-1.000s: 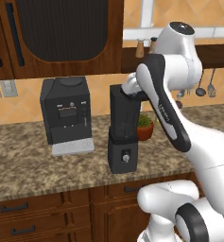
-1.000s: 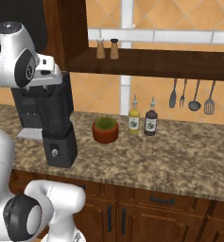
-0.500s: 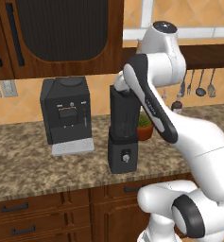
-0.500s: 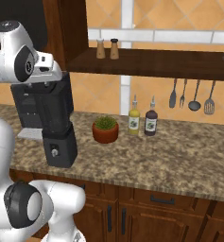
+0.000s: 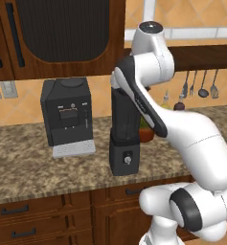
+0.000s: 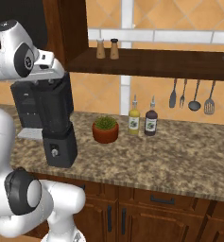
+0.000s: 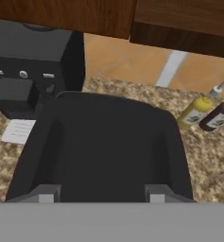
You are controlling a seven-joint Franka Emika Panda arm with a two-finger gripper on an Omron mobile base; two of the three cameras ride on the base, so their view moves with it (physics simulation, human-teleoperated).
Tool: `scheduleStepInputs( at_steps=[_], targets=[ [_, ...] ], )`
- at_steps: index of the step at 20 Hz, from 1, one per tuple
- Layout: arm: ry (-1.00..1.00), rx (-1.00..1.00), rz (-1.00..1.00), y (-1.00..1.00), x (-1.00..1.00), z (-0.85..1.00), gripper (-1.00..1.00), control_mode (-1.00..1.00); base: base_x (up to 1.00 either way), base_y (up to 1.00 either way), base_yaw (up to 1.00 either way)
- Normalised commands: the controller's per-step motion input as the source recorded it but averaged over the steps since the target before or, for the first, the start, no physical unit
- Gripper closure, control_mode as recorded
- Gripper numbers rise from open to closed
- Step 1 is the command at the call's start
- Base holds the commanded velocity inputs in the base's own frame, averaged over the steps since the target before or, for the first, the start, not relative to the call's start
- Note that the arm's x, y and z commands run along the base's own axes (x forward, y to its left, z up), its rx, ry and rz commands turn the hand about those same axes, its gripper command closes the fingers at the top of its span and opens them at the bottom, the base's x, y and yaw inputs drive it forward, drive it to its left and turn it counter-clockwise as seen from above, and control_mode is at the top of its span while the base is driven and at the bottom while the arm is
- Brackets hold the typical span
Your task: Close the lid blender by securely placing the lid on top.
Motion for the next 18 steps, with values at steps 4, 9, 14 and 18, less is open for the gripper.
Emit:
scheduleStepInputs(
  at_steps=[4, 9, 14, 18],
  targets=[
    [0.0, -0.03, -0.11, 0.02, 0.3, 0.0, 1.0, -1.0, 0.0, 0.0, 0.0],
    [0.0, -0.02, -0.08, 0.05, 0.21, -0.11, 1.0, -1.0, 0.0, 0.0, 0.0],
    [0.03, -0.01, -0.03, 0.08, 0.11, -0.17, 1.0, -1.0, 0.0, 0.0, 0.0],
    [0.04, 0.0, 0.0, 0.04, 0.03, -0.15, 1.0, -1.0, 0.0, 0.0, 0.0]
  ],
)
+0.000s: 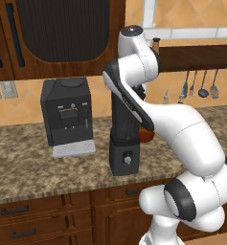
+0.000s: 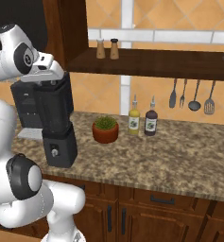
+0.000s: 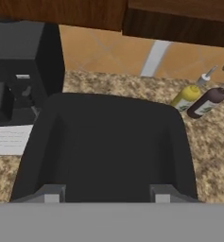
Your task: Close the lid blender by securely placing the lid on top.
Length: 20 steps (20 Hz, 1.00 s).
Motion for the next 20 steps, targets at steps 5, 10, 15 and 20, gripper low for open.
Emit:
scheduleStepInputs(
  at_steps=[5, 10, 15, 20],
  targets=[
    [0.05, 0.0, 0.0, 0.0, 0.01, -0.12, 1.0, -1.0, 0.0, 0.0, 0.0],
    [0.09, 0.0, 0.0, 0.0, 0.0, -0.03, 1.0, -1.0, 0.0, 0.0, 0.0],
    [0.11, 0.0, 0.0, 0.0, 0.0, 0.0, 1.0, -1.0, 0.0, 0.0, 0.0],
    [0.09, 0.0, 0.0, 0.0, 0.0, 0.0, 1.0, -1.0, 0.0, 0.0, 0.0]
  ],
)
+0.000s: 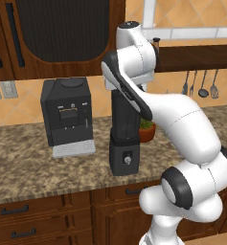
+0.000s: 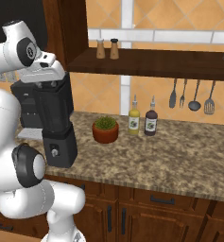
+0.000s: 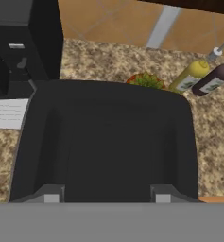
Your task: Close the lid blender by securely placing the lid on top.
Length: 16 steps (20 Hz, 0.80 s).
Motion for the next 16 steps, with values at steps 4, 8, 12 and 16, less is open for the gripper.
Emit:
scheduleStepInputs(
  at_steps=[4, 8, 12, 16],
  targets=[
    [0.06, 0.0, 0.0, 0.0, -0.03, 0.02, 1.0, -1.0, 0.0, 0.0, 0.0],
    [0.06, 0.0, 0.0, 0.0, -0.17, 0.0, 1.0, -1.0, 0.0, 0.0, 0.0],
    [0.06, 0.0, 0.0, 0.0, -0.31, 0.01, 1.0, -1.0, 0.0, 0.0, 0.0],
    [0.05, 0.0, 0.0, 0.0, -0.33, 0.05, 1.0, -1.0, 0.0, 0.0, 0.0]
  ],
)
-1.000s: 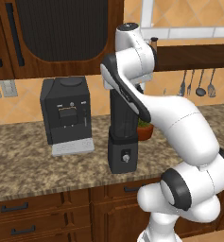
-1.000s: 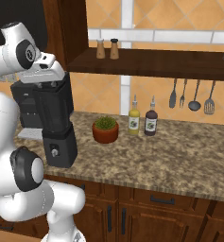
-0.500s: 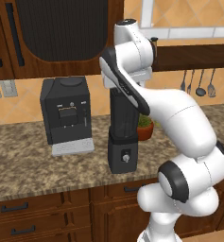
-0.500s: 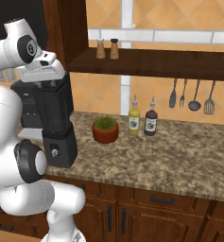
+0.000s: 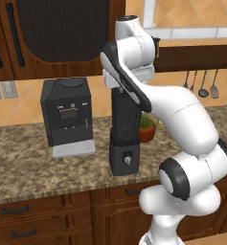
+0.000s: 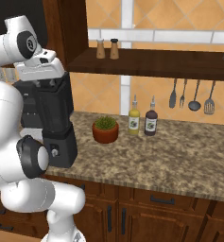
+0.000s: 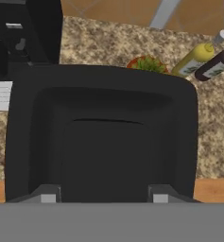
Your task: Close the lid blender by securely placing the lid on top.
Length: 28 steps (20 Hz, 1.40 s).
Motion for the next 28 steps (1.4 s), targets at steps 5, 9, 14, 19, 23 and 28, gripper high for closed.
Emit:
scheduleStepInputs(
  at_steps=[5, 9, 14, 19, 23, 28],
  targets=[
    [0.05, 0.0, 0.0, 0.0, -0.23, 0.0, 1.0, -1.0, 0.0, 0.0, 0.0],
    [0.03, 0.0, 0.0, 0.0, -0.06, 0.04, 1.0, -1.0, 0.0, 0.0, 0.0],
    [0.05, 0.0, 0.0, 0.0, -0.11, 0.01, 1.0, -1.0, 0.0, 0.0, 0.0],
    [0.1, 0.0, 0.0, -0.01, -0.23, 0.0, 1.0, -1.0, 0.0, 0.0, 0.0],
    [0.15, 0.0, -0.03, -0.08, -0.11, -0.05, 1.0, -1.0, 0.0, 0.0, 0.0],
    [0.16, -0.02, -0.03, -0.05, 0.0, -0.19, 1.0, -1.0, 0.0, 0.0, 0.0]
  ],
)
